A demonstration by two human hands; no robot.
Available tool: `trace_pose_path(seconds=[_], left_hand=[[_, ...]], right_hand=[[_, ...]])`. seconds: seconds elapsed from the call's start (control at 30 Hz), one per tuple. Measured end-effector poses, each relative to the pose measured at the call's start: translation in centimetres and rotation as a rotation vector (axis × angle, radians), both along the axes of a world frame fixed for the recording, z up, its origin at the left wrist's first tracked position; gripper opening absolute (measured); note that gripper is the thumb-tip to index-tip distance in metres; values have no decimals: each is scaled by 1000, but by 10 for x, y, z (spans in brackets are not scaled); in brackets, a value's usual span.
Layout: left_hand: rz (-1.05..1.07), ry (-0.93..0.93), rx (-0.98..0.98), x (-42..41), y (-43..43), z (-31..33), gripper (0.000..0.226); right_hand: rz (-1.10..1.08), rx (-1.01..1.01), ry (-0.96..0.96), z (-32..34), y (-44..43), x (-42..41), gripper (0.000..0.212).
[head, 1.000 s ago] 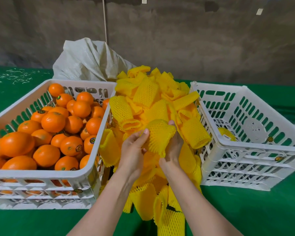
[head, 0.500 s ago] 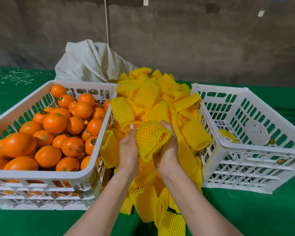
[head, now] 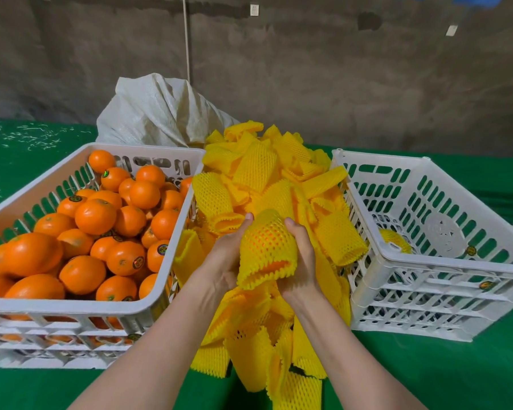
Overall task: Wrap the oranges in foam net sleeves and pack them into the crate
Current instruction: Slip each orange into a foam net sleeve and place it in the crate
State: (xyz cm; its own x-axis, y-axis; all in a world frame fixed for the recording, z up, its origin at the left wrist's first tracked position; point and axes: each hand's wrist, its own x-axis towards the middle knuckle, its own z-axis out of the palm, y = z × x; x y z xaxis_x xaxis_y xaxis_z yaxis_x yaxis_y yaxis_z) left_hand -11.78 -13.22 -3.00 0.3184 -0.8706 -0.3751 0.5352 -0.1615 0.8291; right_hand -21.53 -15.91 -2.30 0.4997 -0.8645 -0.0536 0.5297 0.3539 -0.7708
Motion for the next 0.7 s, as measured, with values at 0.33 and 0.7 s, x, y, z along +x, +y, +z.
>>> trace_pose_path(seconds=[0.33,0.7], left_hand=[[-113,22,-152,-11,10,14,30],[-212,16,-64,1,10,16,42]], right_hand=[[-415,-610,475,-9,-10,-12,23],[-293,-756,540,4,-28,-14,47]])
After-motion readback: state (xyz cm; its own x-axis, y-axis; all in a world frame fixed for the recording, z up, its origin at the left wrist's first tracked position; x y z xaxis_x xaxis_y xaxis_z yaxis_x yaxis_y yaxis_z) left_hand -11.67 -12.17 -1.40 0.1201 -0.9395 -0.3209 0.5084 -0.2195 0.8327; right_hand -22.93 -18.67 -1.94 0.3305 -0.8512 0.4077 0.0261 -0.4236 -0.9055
